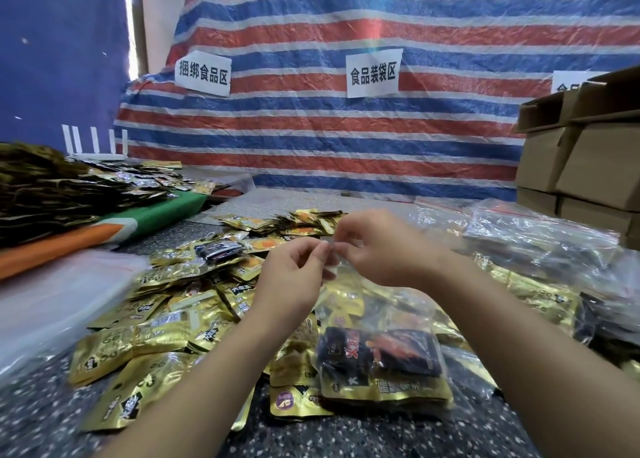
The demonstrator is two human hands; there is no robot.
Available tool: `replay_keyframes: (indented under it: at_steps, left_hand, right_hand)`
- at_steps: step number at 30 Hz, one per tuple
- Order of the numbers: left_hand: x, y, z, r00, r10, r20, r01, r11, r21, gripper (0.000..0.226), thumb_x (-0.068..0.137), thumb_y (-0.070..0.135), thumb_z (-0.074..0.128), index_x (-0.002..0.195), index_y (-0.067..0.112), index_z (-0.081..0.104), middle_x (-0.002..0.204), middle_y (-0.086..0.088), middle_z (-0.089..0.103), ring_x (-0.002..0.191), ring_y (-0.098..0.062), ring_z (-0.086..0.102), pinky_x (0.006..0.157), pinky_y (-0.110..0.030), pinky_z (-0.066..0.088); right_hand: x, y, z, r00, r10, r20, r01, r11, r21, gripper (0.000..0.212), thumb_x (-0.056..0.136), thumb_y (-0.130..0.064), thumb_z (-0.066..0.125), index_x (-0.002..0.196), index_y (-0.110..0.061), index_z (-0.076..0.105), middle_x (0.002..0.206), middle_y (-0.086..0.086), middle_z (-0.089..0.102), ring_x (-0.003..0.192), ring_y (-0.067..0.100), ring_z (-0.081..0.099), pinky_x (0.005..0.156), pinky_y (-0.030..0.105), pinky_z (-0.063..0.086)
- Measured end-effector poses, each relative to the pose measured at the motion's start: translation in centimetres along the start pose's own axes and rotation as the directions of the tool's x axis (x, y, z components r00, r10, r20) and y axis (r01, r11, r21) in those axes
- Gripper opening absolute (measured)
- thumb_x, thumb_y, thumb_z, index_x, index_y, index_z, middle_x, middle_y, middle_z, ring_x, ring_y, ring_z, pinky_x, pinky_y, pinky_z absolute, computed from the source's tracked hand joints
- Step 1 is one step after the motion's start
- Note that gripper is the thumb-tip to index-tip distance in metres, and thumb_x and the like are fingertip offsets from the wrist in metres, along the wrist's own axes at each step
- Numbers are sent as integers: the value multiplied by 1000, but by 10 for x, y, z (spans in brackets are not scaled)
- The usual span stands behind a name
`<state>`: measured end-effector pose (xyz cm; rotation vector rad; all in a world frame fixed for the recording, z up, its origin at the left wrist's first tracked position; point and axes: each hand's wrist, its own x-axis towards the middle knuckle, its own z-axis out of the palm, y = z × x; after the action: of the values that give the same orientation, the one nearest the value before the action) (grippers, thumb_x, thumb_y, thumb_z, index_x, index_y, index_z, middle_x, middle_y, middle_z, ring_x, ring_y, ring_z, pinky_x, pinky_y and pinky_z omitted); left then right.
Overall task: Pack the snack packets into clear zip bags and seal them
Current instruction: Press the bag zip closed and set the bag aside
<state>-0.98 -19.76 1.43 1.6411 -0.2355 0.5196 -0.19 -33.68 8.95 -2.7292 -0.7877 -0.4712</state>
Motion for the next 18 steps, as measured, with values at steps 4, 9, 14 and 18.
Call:
replay_keyframes:
  at_steps: [4, 9, 14, 18]
  left_hand:
    - [2, -2, -2, 996, 66, -59, -63, 996, 61, 15, 97, 19, 59, 87, 18, 71, 76, -1, 73, 66, -9, 69, 63, -28, 57]
    - [1, -3, -3, 994, 92, -63, -87, 993, 75, 12, 96, 20, 63, 86, 19, 71, 76, 0, 72, 65, -7, 69, 62, -31, 57]
    - [1, -4, -4, 992, 106, -65, -100, 992, 82, 13, 95, 19, 63, 85, 20, 71, 74, 1, 72, 64, -6, 68, 56, -21, 54]
    - [0, -4, -2, 988, 127, -84, -118, 988, 104, 14, 94, 18, 64, 83, 18, 73, 73, 1, 72, 68, -13, 67, 61, -29, 55]
  right_hand:
    - [5, 2, 5, 999, -16, -41, 19, 997, 76, 14, 98, -26, 60, 95, -16, 69, 87, -3, 64, 79, 14, 58, 70, 32, 49]
    - [6, 6, 10, 997, -42, -59, 48, 993, 108, 12, 97, -28, 60, 87, -22, 65, 77, -10, 60, 68, 5, 53, 56, 21, 39]
    - [5, 8, 13, 997, -51, -63, 58, 992, 111, 15, 97, -29, 61, 82, -28, 61, 73, -12, 57, 64, 2, 50, 53, 19, 33]
    - [4, 7, 17, 993, -53, -109, 64, 993, 100, 12, 95, -24, 63, 83, -25, 65, 76, -9, 61, 71, 11, 57, 62, 32, 50]
